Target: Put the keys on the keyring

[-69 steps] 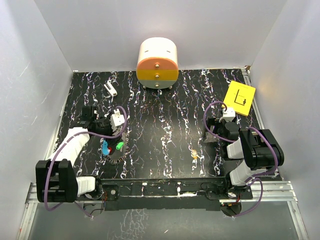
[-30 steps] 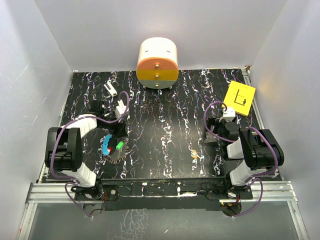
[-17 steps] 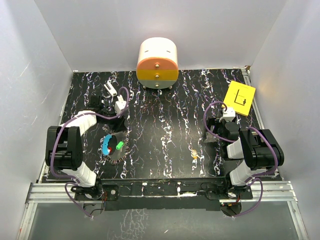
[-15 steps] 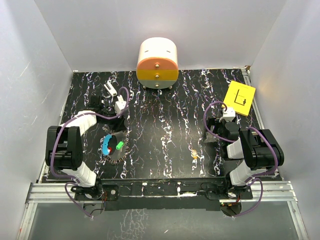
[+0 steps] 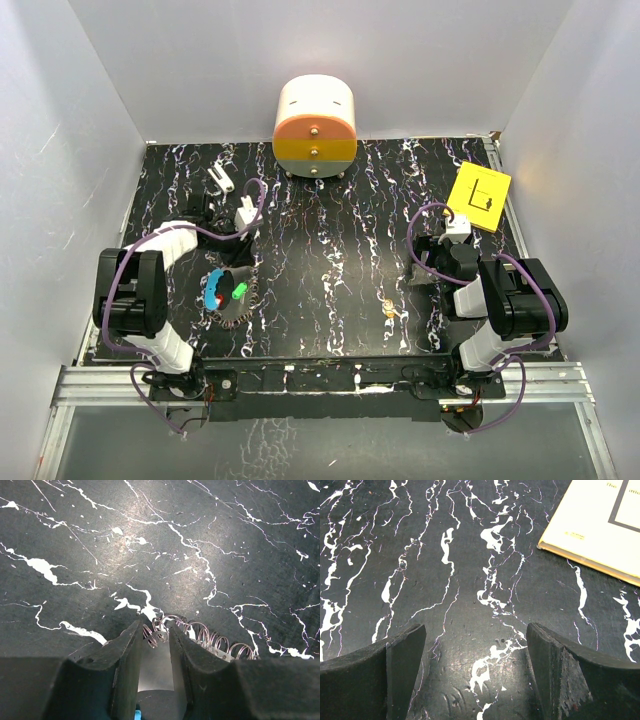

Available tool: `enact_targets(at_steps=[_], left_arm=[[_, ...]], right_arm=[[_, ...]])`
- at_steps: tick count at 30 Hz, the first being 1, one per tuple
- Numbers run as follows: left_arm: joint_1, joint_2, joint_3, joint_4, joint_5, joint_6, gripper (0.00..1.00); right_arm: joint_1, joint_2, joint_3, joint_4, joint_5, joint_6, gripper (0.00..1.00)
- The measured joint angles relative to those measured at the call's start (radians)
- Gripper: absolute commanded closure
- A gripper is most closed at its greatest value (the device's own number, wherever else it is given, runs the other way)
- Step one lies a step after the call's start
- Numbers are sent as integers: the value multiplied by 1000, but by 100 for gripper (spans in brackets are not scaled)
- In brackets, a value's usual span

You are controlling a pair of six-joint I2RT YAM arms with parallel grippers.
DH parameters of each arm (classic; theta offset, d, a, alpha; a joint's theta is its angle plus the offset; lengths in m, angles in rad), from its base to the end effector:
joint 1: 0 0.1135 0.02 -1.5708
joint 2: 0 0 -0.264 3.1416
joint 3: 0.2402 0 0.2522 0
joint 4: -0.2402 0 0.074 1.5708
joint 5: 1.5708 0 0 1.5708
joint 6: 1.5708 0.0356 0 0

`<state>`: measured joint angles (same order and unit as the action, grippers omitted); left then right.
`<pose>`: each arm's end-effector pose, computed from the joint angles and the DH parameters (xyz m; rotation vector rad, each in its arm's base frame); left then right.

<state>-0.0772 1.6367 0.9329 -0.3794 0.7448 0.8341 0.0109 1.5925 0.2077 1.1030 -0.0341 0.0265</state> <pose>0.3071 -0.0480 0.1757 1.2410 2.0127 -0.6380 0.2352 0.0038 0.1173 -0.0093 1.8528 0.0576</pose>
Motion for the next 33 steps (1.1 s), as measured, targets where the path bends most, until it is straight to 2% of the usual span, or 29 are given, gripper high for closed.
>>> enact_targets(at_steps=[11,18,33], left_arm=[[-11,7,-1,13,-44,-1,75],[-11,11,-6,37,-76,-6,83],[-22,31,-6,1,-91,-9,85]], right_arm=[[0,0,0,0,0,0,12],[0,0,0,0,0,0,12],[0,0,0,0,0,0,12]])
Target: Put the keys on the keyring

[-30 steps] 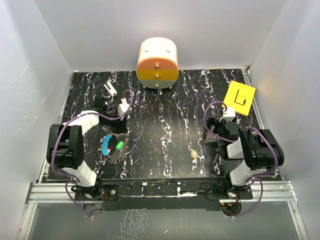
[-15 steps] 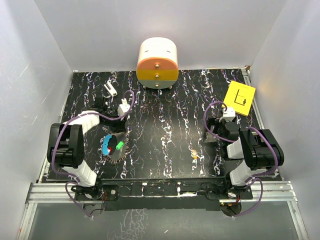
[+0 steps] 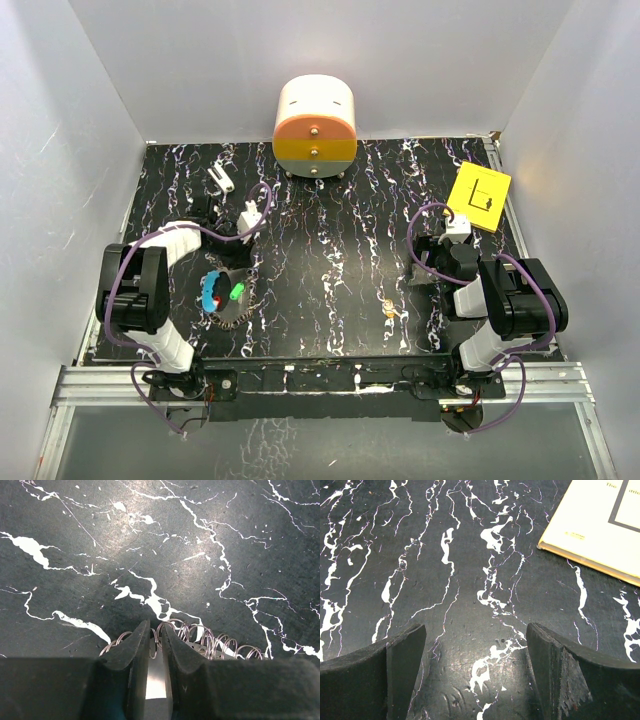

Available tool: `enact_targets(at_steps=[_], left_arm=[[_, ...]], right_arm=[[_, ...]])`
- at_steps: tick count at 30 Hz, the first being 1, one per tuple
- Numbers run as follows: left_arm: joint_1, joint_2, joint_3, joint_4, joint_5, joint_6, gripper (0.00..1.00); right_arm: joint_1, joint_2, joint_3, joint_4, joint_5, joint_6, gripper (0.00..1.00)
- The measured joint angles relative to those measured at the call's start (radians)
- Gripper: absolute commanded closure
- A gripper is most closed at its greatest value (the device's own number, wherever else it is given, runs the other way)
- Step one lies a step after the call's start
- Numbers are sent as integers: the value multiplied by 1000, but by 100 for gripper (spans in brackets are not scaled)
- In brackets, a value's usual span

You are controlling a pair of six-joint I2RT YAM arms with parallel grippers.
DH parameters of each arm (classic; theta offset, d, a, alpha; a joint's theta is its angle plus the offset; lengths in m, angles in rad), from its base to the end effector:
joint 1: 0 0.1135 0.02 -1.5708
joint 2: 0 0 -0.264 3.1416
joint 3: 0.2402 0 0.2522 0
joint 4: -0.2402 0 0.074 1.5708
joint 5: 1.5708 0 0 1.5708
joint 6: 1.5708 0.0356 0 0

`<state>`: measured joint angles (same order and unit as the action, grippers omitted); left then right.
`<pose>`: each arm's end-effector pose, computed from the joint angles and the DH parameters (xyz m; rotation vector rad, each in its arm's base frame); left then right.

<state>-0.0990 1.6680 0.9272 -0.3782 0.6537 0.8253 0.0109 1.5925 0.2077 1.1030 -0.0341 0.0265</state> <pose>0.3079 -0.0523 0.1632 1.2574 2.0981 -0.5737 0.2352 0.0038 0.1173 -0.0093 1.8528 0.0576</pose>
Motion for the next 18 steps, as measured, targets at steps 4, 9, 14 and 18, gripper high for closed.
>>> enact_targets(at_steps=[4,9,14,18], left_arm=[[-2,0,0,-2,-26,0,86],[-3,0,-1,0,-59,-6,87],[-3,0,-4,3,-79,-16,100],[-3,0,-5,3,-81,-16,100]], right_arm=[[0,0,0,0,0,0,12],[0,0,0,0,0,0,12],[0,0,0,0,0,0,12],[0,0,0,0,0,0,14]])
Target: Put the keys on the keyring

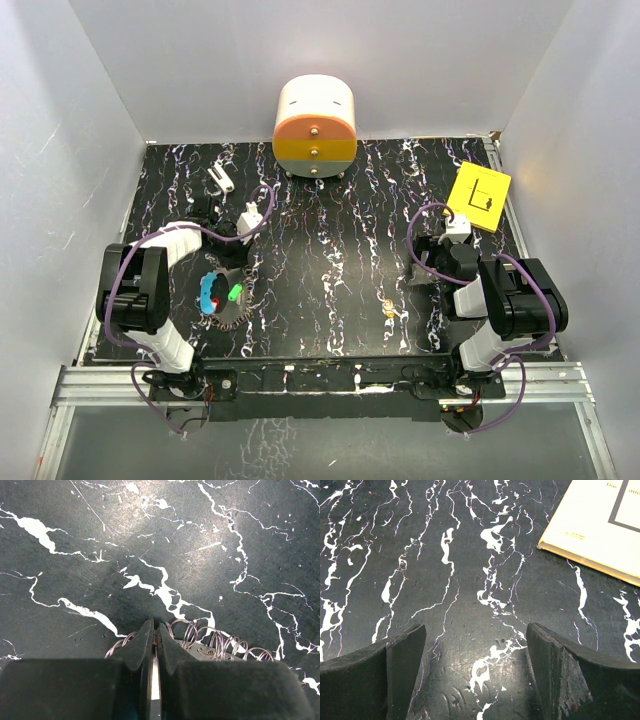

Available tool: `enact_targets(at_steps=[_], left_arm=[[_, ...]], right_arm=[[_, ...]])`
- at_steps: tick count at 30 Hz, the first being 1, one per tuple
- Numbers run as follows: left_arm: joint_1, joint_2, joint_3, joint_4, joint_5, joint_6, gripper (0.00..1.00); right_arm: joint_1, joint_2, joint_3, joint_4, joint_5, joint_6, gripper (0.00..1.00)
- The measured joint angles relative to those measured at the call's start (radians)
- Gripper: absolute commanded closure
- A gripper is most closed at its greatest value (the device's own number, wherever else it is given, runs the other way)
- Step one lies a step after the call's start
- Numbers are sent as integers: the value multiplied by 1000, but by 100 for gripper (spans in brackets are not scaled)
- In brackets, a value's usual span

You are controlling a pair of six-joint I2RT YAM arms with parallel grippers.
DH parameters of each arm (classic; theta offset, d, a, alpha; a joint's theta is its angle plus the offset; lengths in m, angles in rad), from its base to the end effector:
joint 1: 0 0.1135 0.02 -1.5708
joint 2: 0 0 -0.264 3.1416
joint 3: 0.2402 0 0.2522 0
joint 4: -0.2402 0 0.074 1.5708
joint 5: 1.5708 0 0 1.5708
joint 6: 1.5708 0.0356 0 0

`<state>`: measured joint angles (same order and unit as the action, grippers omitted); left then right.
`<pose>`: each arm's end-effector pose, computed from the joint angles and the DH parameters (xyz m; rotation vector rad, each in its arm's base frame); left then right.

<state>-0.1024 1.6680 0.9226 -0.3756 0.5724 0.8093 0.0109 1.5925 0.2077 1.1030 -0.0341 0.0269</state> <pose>0.3079 -0.0510 0.1606 1.2454 2.1596 -0.4898 0.2352 0.0038 0.1173 -0.0089 1.8528 0.0579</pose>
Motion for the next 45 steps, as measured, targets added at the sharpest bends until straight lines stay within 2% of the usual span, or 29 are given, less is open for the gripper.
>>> enact_targets(at_steps=[3,4,8,9,11,14,16,19,21,22,24,28,32,35,40,45], left_arm=[[0,-2,0,-3,0,-3,100],[0,-3,0,-8,0,-4,100],[0,-15,18,-77,14,-10,100],[0,-17,37,-108,23,-11,100],[0,-23,88,-169,49,-10,100],[-3,-34,204,-272,98,-7,100],[-10,-40,283,-336,124,-5,100],[-31,-42,373,-425,156,-2,100],[-49,-42,412,-480,175,-2,100],[-63,-42,432,-512,184,-3,100],[-95,-42,470,-571,204,-6,100],[-168,-42,556,-657,221,-2,100],[-223,-42,655,-734,224,15,100],[-241,-42,705,-771,206,16,100],[-258,-40,749,-749,142,-101,100],[-293,-27,793,-687,43,-282,100]], right_arm=[[0,0,0,0,0,0,19],[0,0,0,0,0,0,25],[0,0,0,1,-2,-5,68],[0,0,0,1,-4,-6,73],[0,0,0,1,-5,-3,75],[0,0,0,4,-1,-2,74],[0,-11,-2,3,7,-2,69],[-1,-122,-17,-36,17,0,57],[-1,-234,-15,-88,11,4,40],[-1,-304,-7,-141,-3,10,35],[-1,-433,27,-241,-52,29,29],[-1,-575,161,-382,-222,71,29],[0,-584,264,-454,-436,156,27],[22,-571,256,-458,-546,258,23],[173,-608,177,-487,-577,356,20],[333,-627,248,-565,-563,353,19]])
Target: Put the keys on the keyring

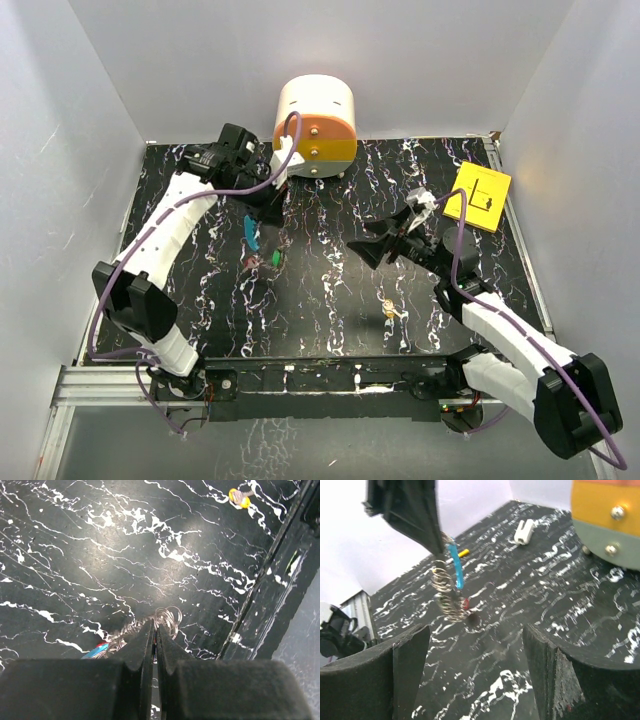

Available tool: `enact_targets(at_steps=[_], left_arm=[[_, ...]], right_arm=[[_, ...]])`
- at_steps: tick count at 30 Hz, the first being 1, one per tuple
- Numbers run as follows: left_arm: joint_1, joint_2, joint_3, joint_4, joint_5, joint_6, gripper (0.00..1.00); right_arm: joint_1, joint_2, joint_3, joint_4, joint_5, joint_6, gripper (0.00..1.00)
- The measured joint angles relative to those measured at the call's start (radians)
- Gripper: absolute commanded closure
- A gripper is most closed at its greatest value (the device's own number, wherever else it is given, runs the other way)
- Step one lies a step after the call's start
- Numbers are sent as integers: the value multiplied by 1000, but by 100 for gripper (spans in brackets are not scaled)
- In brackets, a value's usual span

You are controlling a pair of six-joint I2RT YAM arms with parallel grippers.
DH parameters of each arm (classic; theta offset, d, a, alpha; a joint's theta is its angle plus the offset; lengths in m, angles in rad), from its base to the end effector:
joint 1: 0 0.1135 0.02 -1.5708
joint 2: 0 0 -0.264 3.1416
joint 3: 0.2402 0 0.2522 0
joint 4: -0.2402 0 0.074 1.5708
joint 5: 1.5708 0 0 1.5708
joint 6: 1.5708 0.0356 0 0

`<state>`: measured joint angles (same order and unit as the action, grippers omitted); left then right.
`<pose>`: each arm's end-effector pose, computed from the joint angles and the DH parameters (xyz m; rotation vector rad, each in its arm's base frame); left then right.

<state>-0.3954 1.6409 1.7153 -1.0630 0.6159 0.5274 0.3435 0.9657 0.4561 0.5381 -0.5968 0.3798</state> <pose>0.3012 -0.1480 0.3688 1.2907 2.0752 -0.7241 0.1970 0.0917 0.2665 -0.4667 1.5733 1.0197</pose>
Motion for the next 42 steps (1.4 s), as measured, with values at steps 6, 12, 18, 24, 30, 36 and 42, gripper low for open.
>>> enact_targets(at_steps=[6,12,18,24,30,36,42], left_arm=[[-50,46,74,-2,-97,-177,100],[-58,125,73,-57,-166,-301,100],[-58,153,48,-90,-192,-436,100],[-58,158,48,-90,-210,-618,100],[-51,208,103,-105,-258,-756,100],[-26,251,140,-98,-277,-854,100],[-6,275,146,-102,-275,-916,100]], right_arm=[[144,22,22,49,59,0,19],[317,96,56,31,137,-49,22],[390,97,100,-48,219,-116,34],[411,98,212,-209,327,-140,50],[500,171,359,-361,483,-115,58],[605,280,457,-488,697,-51,59],[698,362,477,-545,894,-13,61]])
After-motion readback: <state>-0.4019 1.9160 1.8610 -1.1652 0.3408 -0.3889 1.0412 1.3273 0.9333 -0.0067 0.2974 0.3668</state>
